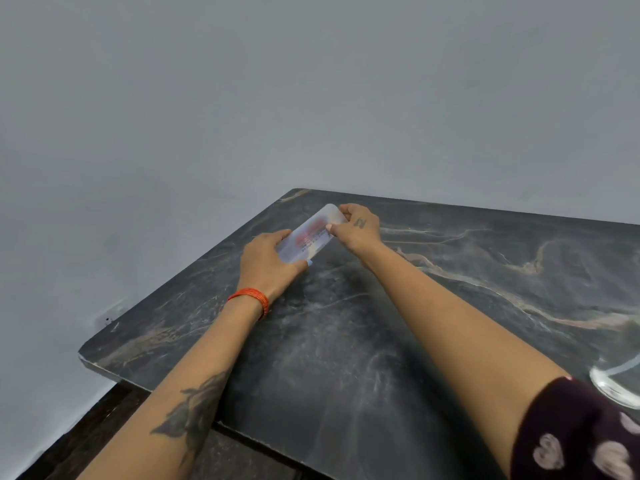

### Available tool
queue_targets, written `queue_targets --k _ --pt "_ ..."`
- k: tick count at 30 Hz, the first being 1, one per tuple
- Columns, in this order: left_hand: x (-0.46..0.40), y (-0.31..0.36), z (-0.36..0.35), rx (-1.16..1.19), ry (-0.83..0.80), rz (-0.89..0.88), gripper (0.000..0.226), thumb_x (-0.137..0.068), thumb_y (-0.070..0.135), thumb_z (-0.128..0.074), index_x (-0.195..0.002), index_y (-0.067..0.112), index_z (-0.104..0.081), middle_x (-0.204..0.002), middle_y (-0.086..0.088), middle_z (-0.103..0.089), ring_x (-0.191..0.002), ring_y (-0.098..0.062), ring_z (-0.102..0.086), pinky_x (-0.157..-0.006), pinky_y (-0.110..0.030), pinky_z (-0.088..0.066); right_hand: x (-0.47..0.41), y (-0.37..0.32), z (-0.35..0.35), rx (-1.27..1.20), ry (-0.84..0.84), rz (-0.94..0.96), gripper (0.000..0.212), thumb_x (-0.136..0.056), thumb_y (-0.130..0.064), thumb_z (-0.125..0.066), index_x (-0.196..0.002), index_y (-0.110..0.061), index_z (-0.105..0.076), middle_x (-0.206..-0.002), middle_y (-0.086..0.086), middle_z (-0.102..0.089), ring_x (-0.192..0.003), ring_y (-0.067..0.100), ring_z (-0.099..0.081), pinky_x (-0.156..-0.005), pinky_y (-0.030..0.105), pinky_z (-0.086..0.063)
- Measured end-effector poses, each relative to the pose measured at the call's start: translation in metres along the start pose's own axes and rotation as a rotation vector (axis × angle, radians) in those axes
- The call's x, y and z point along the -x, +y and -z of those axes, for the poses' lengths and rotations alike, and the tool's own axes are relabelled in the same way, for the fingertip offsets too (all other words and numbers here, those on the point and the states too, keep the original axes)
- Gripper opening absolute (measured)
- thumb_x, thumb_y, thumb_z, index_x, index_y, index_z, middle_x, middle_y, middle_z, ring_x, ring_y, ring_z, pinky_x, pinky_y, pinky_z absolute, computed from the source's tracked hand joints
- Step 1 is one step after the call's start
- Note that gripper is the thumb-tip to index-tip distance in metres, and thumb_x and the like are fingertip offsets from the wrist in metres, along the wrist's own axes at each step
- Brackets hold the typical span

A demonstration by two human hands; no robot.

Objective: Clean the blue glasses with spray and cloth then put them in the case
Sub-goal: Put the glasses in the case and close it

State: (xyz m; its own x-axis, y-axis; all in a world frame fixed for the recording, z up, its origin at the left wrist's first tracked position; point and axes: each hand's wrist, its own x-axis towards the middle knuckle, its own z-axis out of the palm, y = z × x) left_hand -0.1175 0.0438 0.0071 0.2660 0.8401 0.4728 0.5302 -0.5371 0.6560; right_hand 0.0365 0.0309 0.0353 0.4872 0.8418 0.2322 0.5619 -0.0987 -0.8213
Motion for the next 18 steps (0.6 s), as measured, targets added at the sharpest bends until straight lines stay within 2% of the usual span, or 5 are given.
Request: queue_targets --k 3,10,18 --pt "-0.007 -0.012 -0.005 -0.023 0.017 0.024 0.042 -0.065 0.035 -0.078 -0.103 0.02 -0.067 -0.095 -0.003 -0.067 -0.089 -0.02 -0.058 -0.074 -0.031 -0.047 -0.012 0.0 -0.013 0.007 -0.045 0.011 0.039 -0.086 -0.012 -0.062 -0.123 -0.003 -0.054 -0.125 0.013 -0.059 -0.117 0.028 -0.053 -0.101 0.037 -0.041" --pt "-0.012 -0.029 -0.012 -0.107 0.001 0.042 0.046 -0.065 0.039 -0.077 -0.104 0.018 -0.066 -0.096 -0.005 -0.066 -0.09 -0.021 -0.056 -0.074 -0.031 -0.043 -0.023 0.01 -0.031 0.009 -0.119 0.042 0.042 -0.086 -0.012 -0.063 -0.126 -0.004 -0.054 -0.128 0.013 -0.059 -0.119 0.025 -0.053 -0.101 0.028 -0.039" --pt "-0.013 -0.032 -0.016 -0.179 -0.023 0.056 0.043 -0.066 0.041 -0.075 -0.098 0.014 -0.066 -0.093 -0.006 -0.066 -0.09 -0.023 -0.056 -0.073 -0.032 -0.042 -0.031 0.02 -0.038 0.073 -0.186 0.058 0.046 -0.089 -0.016 -0.06 -0.132 -0.006 -0.048 -0.134 0.012 -0.053 -0.125 0.026 -0.048 -0.107 0.032 -0.036"
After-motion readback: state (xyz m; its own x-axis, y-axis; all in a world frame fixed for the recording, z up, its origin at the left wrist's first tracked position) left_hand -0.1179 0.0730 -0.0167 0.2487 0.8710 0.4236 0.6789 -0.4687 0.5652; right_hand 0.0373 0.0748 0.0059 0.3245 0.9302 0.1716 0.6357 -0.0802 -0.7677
